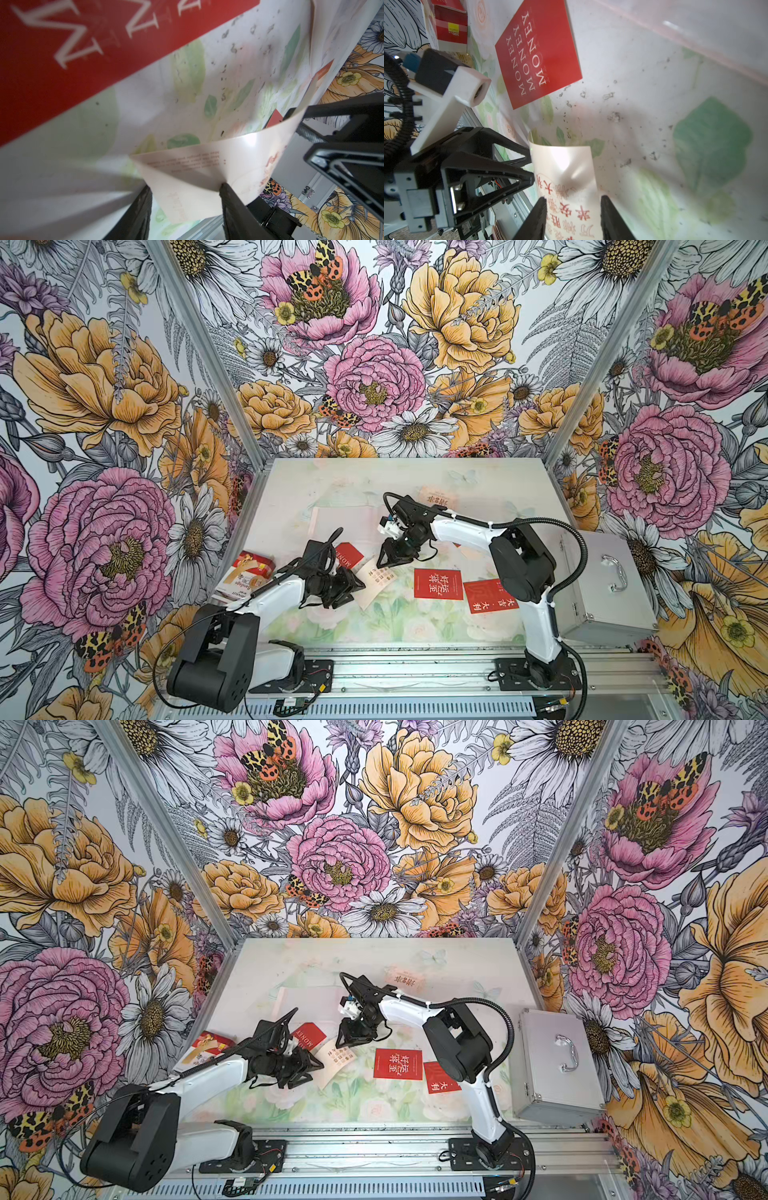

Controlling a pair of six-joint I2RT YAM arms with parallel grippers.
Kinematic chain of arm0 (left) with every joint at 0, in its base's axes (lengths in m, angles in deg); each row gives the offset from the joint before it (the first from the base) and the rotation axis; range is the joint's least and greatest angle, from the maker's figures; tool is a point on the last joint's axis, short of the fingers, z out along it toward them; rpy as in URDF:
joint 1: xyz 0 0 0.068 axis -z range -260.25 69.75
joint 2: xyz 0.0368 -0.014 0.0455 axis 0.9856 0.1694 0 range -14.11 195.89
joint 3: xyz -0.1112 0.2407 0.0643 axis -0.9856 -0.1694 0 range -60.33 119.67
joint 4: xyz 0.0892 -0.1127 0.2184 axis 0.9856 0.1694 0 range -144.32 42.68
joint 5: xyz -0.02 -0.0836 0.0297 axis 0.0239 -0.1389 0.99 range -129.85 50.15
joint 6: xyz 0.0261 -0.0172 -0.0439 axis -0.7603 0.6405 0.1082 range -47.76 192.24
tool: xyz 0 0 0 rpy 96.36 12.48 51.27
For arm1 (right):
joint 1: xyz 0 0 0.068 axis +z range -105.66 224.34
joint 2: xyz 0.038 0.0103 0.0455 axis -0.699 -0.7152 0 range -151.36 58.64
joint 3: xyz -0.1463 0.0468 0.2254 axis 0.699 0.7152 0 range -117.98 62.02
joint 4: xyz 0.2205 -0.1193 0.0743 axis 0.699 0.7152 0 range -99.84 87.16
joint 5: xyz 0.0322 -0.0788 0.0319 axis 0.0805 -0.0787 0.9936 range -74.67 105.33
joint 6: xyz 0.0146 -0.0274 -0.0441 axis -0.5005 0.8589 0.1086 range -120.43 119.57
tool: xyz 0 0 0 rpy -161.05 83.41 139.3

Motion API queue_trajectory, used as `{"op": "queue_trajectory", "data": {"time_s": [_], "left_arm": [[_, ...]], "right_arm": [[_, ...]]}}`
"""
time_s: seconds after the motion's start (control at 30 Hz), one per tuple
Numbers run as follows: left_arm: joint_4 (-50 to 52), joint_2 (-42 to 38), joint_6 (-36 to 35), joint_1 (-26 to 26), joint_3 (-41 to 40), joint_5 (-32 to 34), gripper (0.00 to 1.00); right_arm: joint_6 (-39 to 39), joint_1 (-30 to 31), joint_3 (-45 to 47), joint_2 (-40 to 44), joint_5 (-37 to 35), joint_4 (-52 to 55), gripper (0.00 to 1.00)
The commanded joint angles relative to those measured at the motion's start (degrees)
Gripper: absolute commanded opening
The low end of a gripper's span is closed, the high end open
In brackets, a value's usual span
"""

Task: Place the photos into the photo albums
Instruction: Pick up the photo at the center of the board.

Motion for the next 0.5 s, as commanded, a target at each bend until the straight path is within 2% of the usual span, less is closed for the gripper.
{"op": "queue_trajectory", "data": {"time_s": [0.0,0.47], "left_arm": [[1.0,2.9,-2.2,-1.2,-1.3,9.7,0.54],[1.1,3.8,-2.7,-1.2,-0.5,9.6,0.54]], "right_arm": [[-1.0,0.6,0.8,3.2,3.9,-2.2,0.43],[-2.2,-0.3,2.3,5.5,5.6,-4.3,0.43]]}}
